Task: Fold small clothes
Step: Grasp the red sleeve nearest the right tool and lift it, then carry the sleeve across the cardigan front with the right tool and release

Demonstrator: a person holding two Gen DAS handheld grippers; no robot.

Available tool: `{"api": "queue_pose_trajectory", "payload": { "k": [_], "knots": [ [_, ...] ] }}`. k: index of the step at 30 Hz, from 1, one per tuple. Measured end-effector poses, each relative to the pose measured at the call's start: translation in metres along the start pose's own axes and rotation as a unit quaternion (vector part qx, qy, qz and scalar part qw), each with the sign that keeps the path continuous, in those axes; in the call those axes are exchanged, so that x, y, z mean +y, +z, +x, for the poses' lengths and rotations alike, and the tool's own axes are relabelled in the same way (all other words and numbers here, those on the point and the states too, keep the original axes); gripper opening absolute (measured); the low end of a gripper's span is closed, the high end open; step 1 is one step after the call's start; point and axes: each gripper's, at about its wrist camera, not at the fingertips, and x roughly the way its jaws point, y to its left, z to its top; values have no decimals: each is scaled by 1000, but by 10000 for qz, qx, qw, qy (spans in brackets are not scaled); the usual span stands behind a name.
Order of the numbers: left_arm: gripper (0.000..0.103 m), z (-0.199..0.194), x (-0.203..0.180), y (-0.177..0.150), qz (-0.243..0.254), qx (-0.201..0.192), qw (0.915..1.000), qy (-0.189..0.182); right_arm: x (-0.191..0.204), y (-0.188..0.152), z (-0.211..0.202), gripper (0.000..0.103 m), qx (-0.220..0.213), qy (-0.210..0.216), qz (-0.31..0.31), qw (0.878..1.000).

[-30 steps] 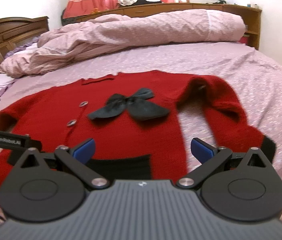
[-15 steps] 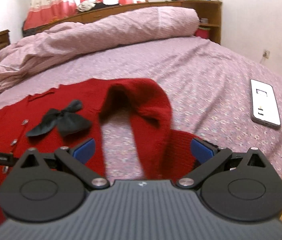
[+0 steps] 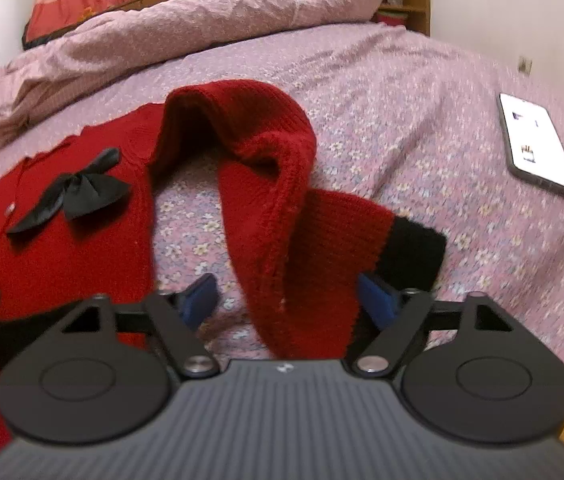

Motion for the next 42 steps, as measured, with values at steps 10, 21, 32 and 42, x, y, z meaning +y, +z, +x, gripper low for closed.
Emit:
{"api": "queue_pose_trajectory", "payload": {
  "k": [10, 21, 32, 42],
  "knots": [
    [103, -27, 5, -15, 274, -202, 9987, -380, 3, 15, -19, 17, -521, -145, -305, 9981],
    [103, -58, 13, -14, 345, -637, 9974, -60, 16, 64, -42, 16, -1454, -518, -834, 9845],
    [103, -77, 41, -17, 262, -905, 9946, 430, 88, 112, -73, 16, -2573, 477, -1874, 9468],
    [103, -78, 77, -27, 75, -888, 9926, 825, 181, 94, -55, 16, -2318, 1862, -2699, 9158]
  ]
}}
